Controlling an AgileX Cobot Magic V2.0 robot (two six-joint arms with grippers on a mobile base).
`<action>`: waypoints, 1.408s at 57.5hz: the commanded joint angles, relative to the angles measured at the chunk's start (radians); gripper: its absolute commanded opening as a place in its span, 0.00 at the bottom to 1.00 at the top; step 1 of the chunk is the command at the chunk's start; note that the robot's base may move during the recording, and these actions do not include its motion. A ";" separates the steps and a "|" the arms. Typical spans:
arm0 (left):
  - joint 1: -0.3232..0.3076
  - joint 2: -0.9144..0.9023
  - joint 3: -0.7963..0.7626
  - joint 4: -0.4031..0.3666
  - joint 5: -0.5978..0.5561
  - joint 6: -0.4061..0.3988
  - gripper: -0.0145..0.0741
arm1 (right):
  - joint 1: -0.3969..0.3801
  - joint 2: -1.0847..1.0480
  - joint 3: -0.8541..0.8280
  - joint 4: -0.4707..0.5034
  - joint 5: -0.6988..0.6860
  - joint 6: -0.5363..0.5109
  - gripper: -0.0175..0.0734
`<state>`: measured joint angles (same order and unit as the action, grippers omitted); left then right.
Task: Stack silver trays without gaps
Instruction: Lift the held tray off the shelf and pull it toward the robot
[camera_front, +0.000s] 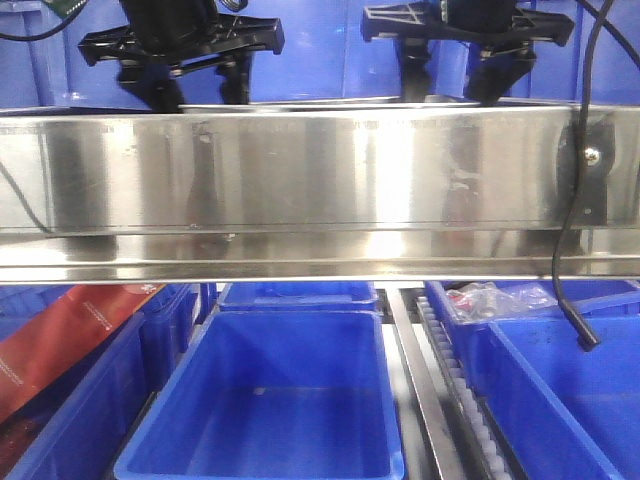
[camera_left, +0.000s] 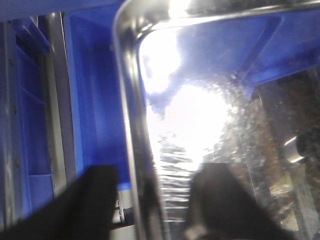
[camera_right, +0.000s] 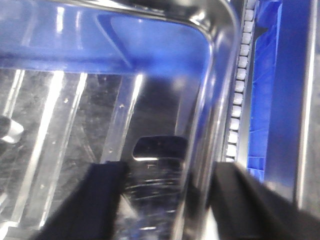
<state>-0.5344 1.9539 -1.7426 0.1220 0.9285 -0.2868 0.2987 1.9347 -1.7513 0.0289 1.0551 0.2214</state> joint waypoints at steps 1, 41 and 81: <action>-0.007 -0.001 -0.005 -0.005 -0.016 -0.004 0.18 | 0.001 -0.004 -0.009 -0.006 -0.015 -0.001 0.26; -0.007 -0.080 -0.077 -0.005 0.145 -0.004 0.15 | 0.003 -0.026 -0.128 -0.006 0.166 -0.003 0.11; -0.007 -0.356 -0.087 0.022 -0.083 -0.004 0.15 | 0.005 -0.265 -0.204 -0.029 0.086 -0.003 0.11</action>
<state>-0.5339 1.6351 -1.8177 0.1233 0.9491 -0.3062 0.3028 1.6951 -1.9464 0.0226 1.2065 0.2407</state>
